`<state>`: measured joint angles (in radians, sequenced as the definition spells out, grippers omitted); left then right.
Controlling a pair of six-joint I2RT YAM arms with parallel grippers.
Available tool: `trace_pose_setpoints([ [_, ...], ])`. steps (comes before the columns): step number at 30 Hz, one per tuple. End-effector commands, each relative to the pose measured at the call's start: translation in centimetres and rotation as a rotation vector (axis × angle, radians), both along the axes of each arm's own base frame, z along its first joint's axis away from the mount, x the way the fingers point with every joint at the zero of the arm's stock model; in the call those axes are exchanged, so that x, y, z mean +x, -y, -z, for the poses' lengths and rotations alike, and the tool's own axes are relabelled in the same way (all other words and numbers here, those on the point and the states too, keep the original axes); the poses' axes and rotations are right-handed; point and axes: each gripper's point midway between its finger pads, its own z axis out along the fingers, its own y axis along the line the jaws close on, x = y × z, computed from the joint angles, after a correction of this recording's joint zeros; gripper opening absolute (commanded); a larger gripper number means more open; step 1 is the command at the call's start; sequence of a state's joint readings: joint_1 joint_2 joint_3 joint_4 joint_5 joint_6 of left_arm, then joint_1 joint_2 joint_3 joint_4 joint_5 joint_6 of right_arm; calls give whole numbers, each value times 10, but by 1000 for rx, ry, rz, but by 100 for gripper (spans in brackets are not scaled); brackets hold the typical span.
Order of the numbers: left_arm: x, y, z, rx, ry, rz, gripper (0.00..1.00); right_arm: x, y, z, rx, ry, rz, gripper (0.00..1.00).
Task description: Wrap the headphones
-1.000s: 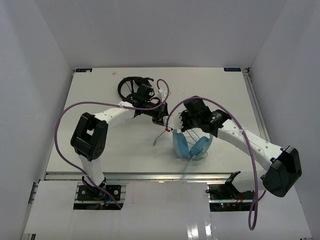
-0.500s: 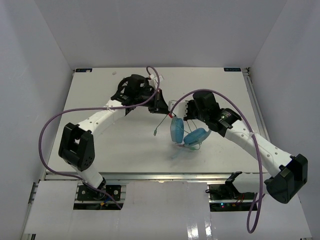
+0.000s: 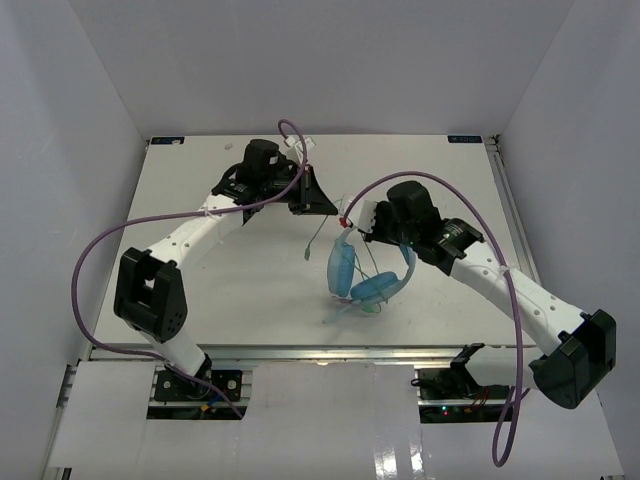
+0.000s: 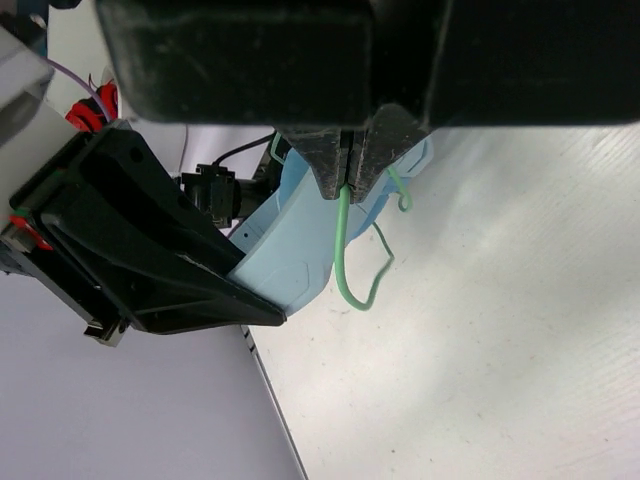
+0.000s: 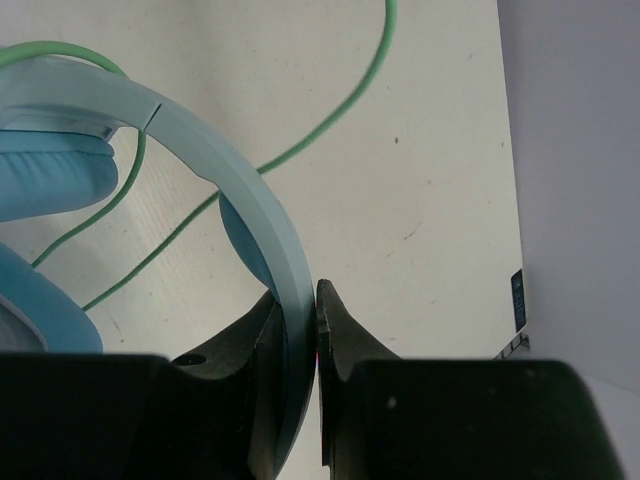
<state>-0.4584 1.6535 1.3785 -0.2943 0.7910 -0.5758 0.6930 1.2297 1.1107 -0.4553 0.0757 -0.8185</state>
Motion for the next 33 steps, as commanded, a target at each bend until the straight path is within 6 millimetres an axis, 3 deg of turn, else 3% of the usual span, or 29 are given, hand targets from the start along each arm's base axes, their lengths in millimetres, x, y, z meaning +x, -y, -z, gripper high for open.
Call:
trace_pose_setpoints([
  [1, -3, -13, -80, -68, 174, -48, 0, 16, 4, -23, 176, 35, 145, 8],
  [8, -24, -16, -110, -129, 175, -26, 0, 36, 21, -22, 224, 54, 278, 8],
  [17, -46, -14, -112, -184, 119, 31, 0, 58, 18, -21, 285, 44, 397, 8],
  [25, -51, 9, -111, -201, 71, 94, 0, 59, 7, -7, 412, -65, 480, 8],
  [33, -62, 22, -121, -208, 79, 88, 0, 76, 17, 5, 560, -185, 638, 8],
])
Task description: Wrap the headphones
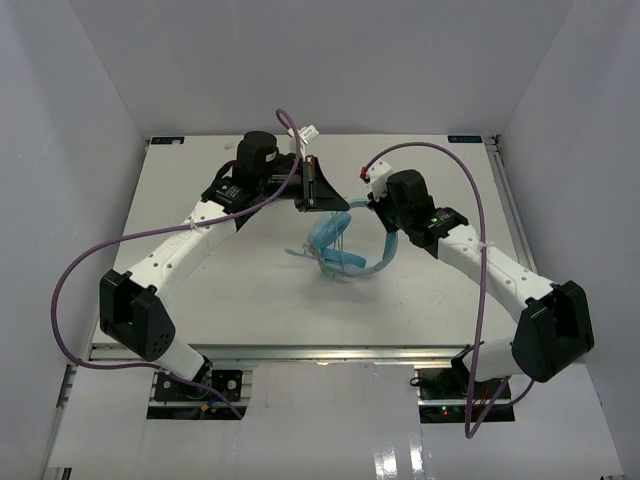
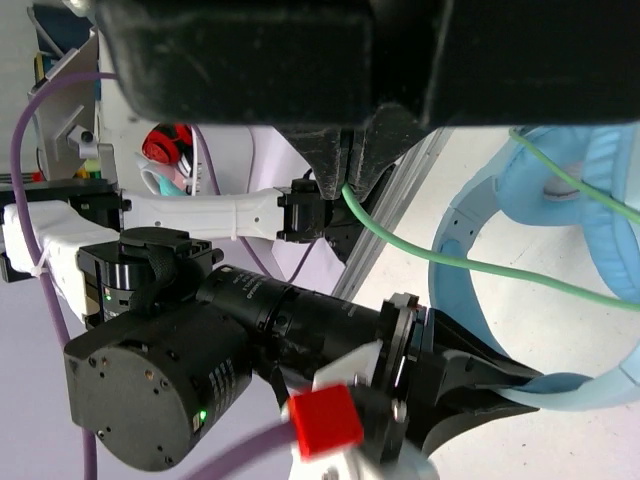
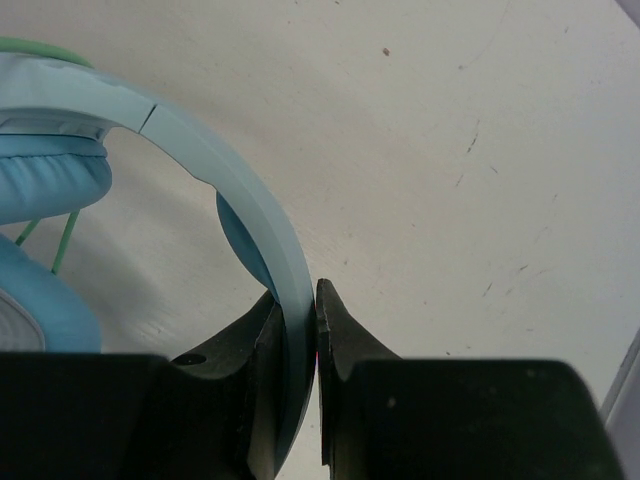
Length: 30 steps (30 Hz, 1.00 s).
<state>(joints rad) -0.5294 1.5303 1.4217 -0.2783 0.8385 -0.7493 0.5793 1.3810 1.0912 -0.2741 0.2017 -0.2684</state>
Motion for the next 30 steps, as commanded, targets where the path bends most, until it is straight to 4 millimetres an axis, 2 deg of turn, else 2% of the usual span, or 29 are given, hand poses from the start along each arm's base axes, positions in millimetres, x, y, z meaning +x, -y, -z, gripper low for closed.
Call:
trace_pose_setpoints([
  [1, -16, 4, -44, -72, 92, 11, 0, 27, -1, -33, 230, 21, 144, 8],
  [8, -24, 0, -38, -52, 96, -44, 0, 36, 16, -25, 374, -59, 266, 8],
  [15, -24, 19, -6, -12, 83, -62, 0, 47, 28, -11, 511, -132, 451, 8],
  [23, -32, 38, 25, 37, 77, -47, 0, 56, 27, -18, 622, -161, 464, 8],
  [30, -29, 36, 66, 126, 80, -88, 0, 56, 26, -22, 658, -147, 460, 8],
])
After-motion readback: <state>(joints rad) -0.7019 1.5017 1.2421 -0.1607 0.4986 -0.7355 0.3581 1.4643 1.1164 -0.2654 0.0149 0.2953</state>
